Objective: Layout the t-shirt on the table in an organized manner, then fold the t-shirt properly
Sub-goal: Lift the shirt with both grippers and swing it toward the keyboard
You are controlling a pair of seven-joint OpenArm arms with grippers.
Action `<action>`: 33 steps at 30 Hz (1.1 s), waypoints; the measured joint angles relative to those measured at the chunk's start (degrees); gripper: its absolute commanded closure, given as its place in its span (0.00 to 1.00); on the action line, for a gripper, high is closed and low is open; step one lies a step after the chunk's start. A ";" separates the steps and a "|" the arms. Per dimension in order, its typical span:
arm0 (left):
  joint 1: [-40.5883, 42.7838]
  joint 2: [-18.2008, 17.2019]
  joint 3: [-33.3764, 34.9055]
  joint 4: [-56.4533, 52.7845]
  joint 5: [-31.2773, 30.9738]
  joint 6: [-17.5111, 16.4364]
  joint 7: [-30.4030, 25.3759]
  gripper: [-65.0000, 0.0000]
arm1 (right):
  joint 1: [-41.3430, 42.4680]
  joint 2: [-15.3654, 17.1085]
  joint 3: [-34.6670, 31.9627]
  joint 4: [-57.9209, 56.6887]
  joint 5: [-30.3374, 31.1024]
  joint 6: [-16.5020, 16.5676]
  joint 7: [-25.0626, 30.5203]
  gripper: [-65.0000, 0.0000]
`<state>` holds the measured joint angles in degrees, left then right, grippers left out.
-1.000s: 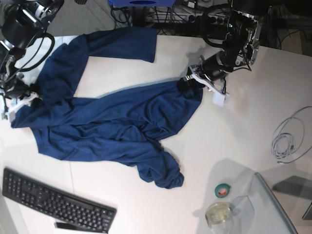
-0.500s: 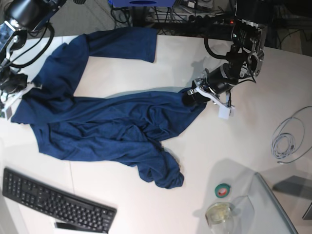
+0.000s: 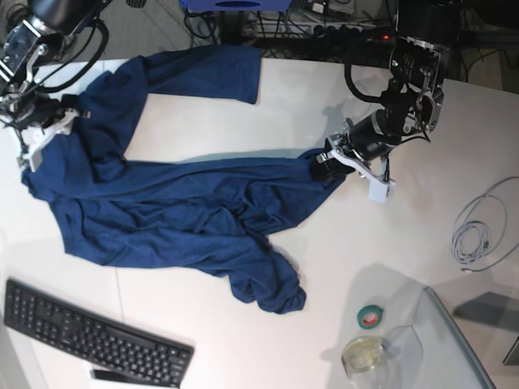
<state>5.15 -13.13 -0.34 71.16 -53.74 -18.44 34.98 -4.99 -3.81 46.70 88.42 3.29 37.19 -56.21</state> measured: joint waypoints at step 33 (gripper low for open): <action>0.72 -3.63 0.13 8.39 4.52 3.26 0.90 1.00 | 7.34 6.82 8.04 11.15 8.44 0.70 -8.26 1.00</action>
<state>5.87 -16.75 -0.21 79.55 -49.21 -15.18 35.88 2.35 3.01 54.74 99.57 11.73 37.89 -64.47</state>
